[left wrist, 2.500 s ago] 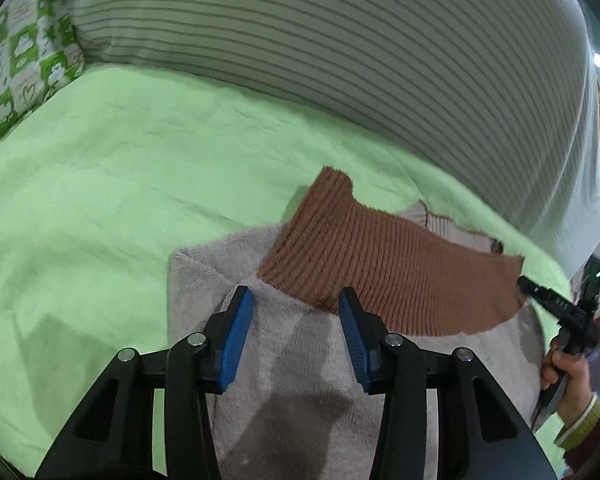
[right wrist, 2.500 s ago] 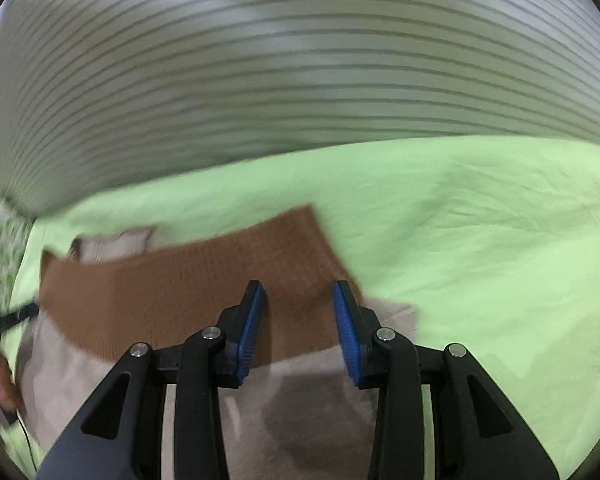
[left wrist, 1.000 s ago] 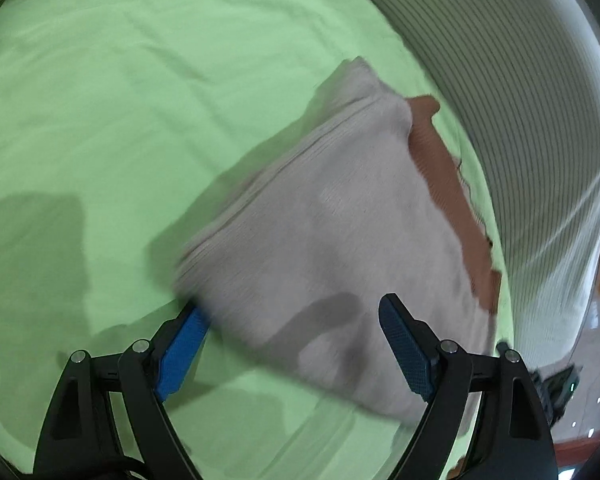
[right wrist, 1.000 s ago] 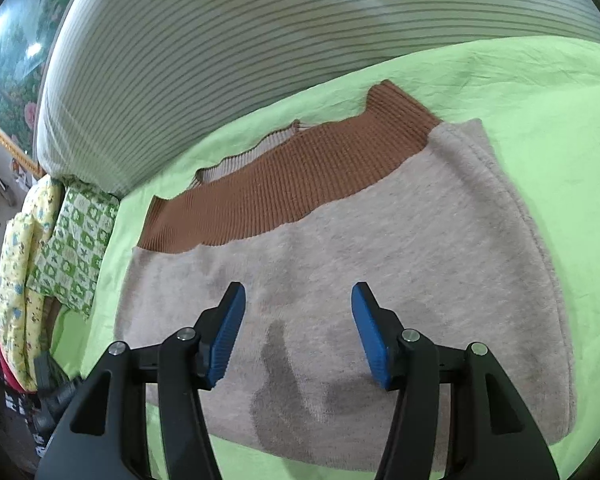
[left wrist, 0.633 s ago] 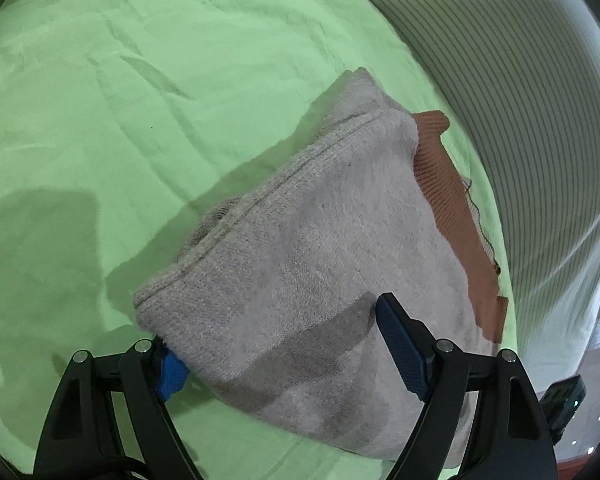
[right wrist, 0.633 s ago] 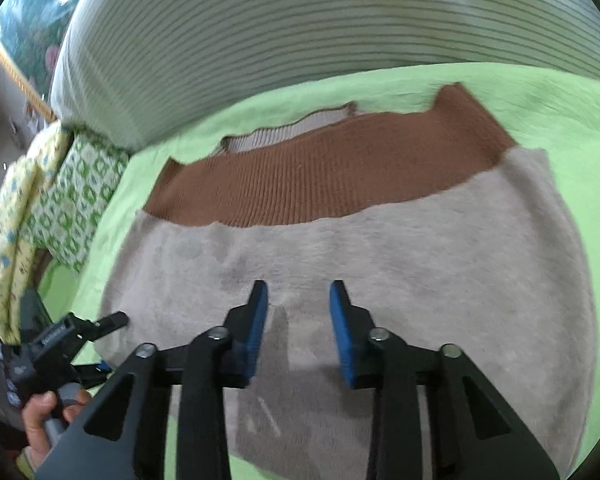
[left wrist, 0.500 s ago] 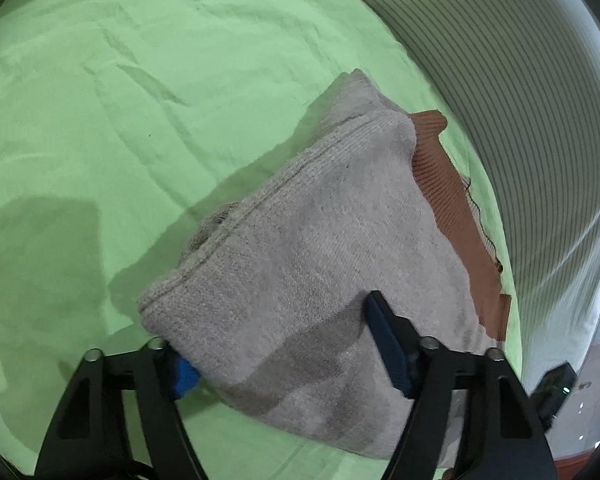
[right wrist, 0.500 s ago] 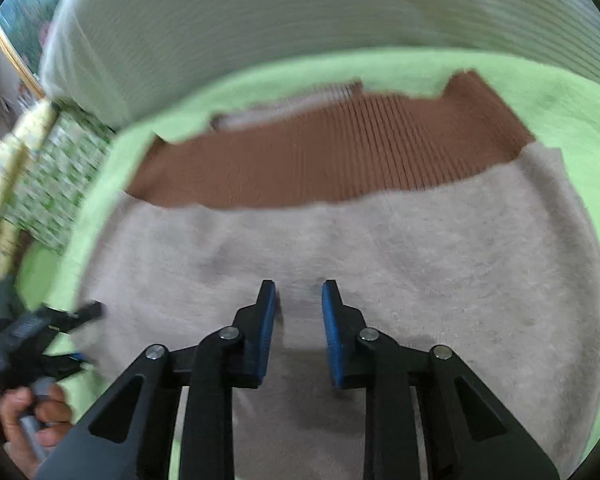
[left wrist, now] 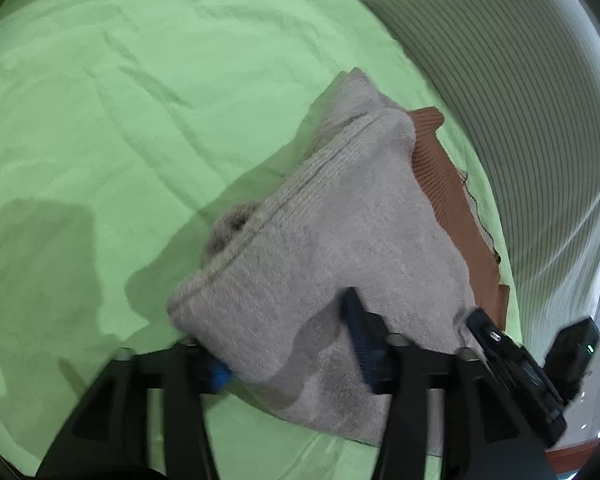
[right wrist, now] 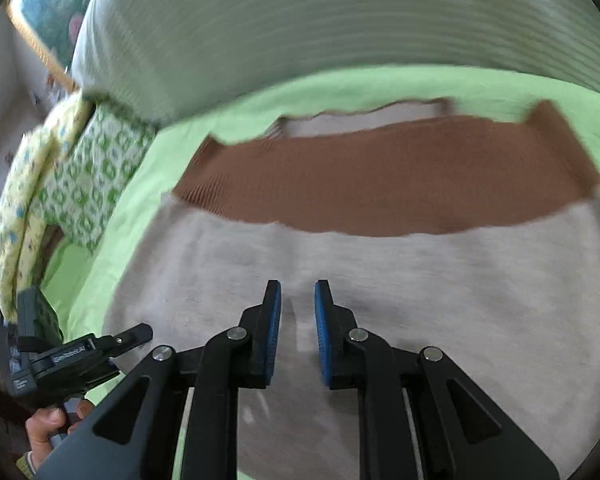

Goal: Fold small clothes

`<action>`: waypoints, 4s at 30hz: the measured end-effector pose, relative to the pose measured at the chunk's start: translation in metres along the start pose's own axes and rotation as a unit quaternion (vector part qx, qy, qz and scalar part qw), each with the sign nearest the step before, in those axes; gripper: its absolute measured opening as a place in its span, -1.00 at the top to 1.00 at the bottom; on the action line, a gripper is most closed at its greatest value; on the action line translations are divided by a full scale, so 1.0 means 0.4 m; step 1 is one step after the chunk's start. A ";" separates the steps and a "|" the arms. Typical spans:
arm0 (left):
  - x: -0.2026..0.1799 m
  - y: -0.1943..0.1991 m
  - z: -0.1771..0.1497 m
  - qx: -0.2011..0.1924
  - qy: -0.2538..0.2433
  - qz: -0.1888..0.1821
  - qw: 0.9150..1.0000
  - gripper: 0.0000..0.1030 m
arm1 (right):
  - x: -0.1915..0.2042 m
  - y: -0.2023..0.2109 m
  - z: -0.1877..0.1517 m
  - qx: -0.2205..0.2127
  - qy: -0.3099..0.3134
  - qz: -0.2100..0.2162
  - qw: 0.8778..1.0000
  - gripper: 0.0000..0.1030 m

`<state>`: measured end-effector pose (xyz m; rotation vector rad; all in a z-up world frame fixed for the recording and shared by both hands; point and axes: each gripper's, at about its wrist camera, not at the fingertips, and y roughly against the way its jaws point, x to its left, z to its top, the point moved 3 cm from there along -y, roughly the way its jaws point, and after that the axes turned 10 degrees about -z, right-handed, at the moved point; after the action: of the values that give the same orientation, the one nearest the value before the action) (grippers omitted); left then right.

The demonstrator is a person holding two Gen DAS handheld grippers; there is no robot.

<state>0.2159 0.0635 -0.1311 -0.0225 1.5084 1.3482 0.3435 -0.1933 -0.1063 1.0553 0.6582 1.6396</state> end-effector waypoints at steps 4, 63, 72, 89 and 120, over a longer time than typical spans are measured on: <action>-0.006 0.004 -0.014 0.002 -0.008 0.017 1.000 -0.48 | -0.025 -0.068 0.043 0.002 -0.029 -0.021 0.999 0.67; -0.333 -0.207 -0.324 0.110 -0.418 0.060 0.900 -0.34 | -0.319 0.093 -0.091 0.036 -0.140 0.032 0.989 -0.17; -0.383 -0.195 -0.338 0.129 -0.421 0.024 0.897 0.49 | -0.311 0.297 -0.046 -0.058 -0.147 0.044 0.987 0.71; -0.404 -0.234 -0.361 0.157 -0.444 0.025 0.882 0.48 | -0.415 0.302 -0.136 -0.085 -0.159 -0.043 0.983 0.71; -0.401 -0.276 -0.365 0.169 -0.412 0.021 0.895 0.71 | -0.413 0.333 -0.373 -0.027 -0.146 -0.088 0.985 0.85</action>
<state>0.2573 -0.1762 -0.1287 0.7217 0.9773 0.9143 0.1637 -0.3799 -0.1178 1.1370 0.4930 1.3109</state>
